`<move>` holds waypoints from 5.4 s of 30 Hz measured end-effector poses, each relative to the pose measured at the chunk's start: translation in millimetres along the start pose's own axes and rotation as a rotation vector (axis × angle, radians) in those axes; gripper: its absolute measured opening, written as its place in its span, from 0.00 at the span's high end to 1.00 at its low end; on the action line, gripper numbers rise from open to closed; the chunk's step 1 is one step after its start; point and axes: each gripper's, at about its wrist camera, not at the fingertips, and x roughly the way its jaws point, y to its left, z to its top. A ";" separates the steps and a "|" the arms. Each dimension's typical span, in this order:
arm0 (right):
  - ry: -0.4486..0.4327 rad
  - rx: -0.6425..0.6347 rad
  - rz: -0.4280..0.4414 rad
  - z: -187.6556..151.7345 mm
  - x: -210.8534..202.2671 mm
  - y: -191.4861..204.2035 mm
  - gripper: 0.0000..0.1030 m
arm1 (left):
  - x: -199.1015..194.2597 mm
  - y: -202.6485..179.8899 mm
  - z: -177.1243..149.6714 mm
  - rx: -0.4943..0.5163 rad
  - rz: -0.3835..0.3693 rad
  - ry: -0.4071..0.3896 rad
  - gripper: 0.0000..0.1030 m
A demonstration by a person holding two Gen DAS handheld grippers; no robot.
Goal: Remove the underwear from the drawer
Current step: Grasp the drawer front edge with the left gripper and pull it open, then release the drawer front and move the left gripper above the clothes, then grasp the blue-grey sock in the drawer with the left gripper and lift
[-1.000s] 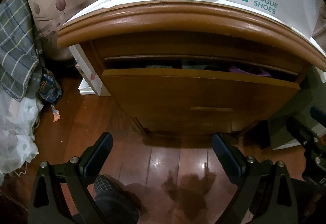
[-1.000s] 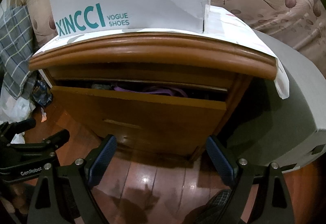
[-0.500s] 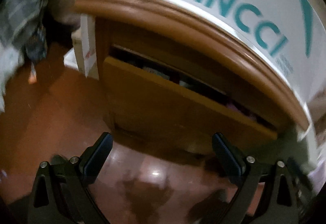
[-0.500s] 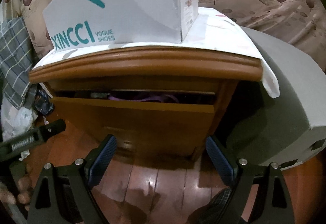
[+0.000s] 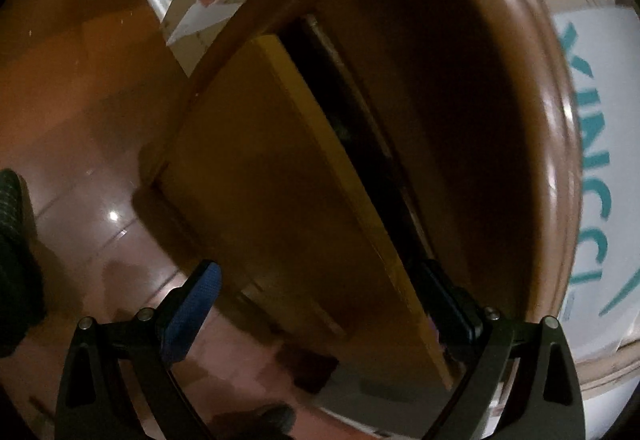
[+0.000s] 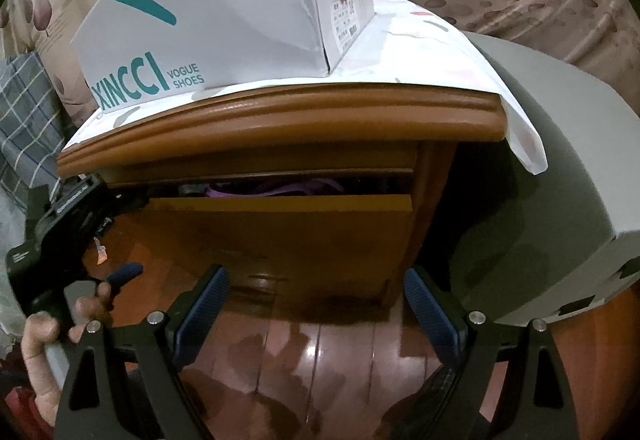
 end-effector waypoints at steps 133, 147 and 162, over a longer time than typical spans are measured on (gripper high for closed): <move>-0.085 0.050 -0.048 21.2 -29.8 -39.4 0.11 | 57.1 -68.8 -94.9 0.802 0.476 0.551 0.25; -0.063 0.056 -0.038 19.4 -25.5 -37.8 0.11 | 61.5 -70.2 -88.0 0.800 0.479 0.543 0.59; 0.026 -0.064 -0.026 8.7 -1.5 -19.1 0.11 | -47.4 -86.1 -66.0 0.865 0.327 0.233 0.60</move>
